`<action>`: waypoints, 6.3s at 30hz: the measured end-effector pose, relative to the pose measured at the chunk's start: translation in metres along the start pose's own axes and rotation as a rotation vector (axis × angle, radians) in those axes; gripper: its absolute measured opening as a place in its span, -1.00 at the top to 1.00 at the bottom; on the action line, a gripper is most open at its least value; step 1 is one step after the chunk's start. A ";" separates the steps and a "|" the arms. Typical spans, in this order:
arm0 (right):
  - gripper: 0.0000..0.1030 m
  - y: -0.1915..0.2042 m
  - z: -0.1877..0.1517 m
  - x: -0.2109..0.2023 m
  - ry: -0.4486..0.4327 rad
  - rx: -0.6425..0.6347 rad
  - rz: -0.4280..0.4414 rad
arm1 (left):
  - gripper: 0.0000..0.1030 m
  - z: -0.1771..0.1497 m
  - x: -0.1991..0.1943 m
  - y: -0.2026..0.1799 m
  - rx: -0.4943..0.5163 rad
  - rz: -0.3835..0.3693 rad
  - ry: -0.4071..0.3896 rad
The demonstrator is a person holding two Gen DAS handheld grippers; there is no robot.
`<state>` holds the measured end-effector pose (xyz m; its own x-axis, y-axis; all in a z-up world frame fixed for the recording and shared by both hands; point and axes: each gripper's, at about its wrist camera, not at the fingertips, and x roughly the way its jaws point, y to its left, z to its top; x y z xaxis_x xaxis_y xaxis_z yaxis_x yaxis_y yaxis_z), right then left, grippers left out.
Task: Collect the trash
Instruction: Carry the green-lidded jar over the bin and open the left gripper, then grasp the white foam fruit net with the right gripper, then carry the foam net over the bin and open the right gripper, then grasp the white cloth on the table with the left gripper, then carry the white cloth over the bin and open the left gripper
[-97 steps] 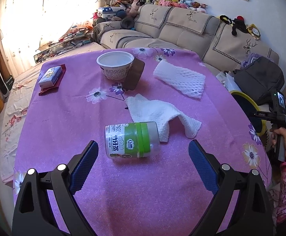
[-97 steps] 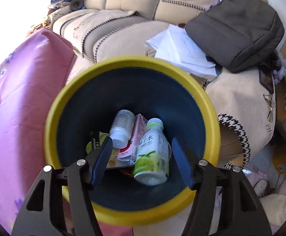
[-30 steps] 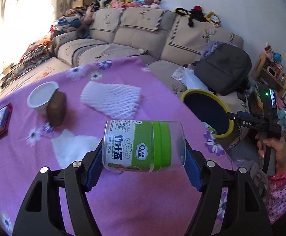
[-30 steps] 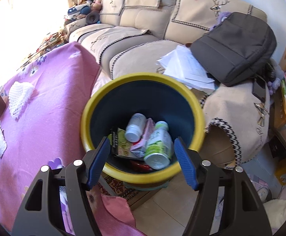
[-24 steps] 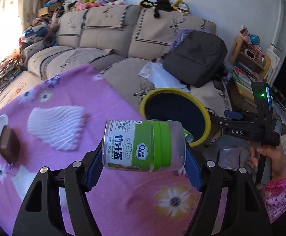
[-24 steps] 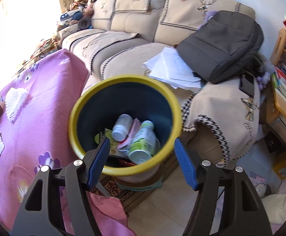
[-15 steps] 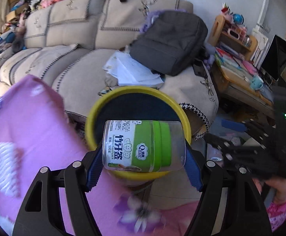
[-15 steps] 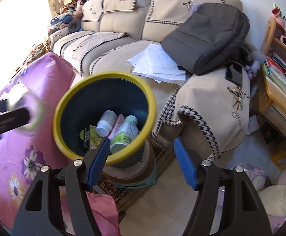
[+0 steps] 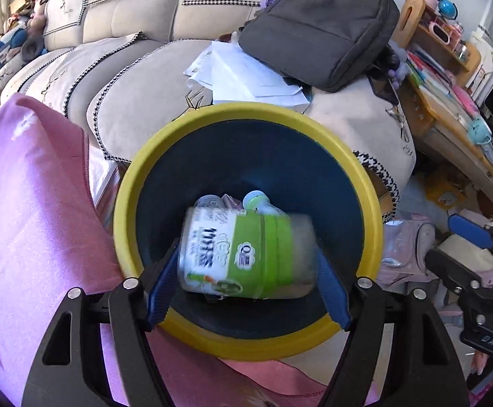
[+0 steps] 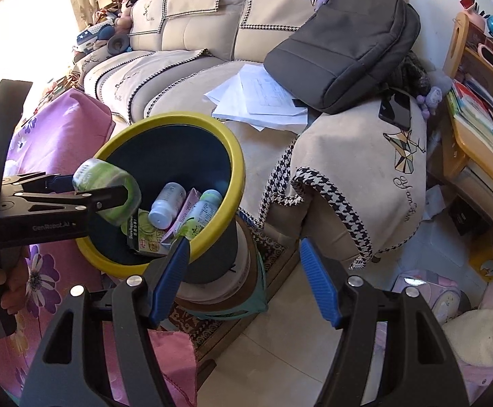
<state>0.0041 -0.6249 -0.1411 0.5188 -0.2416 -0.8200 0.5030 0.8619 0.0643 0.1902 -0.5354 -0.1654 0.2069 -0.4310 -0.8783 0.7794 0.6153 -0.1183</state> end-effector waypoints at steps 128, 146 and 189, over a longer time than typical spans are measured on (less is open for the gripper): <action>-0.08 0.100 0.046 0.010 -0.090 -0.135 -0.005 | -0.79 -0.258 -0.233 0.190 -0.363 0.354 -0.260; -0.08 0.105 0.036 0.025 -0.050 -0.150 0.014 | -0.79 -0.227 -0.181 0.224 -0.434 0.394 -0.164; -0.08 0.098 0.021 0.001 -0.085 -0.141 0.017 | 0.75 -0.196 -0.269 0.124 -0.202 0.215 -0.339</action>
<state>0.0681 -0.5503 -0.1240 0.5862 -0.2584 -0.7679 0.3952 0.9186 -0.0075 0.1150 -0.2141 -0.0344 0.5602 -0.4507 -0.6950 0.5733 0.8166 -0.0675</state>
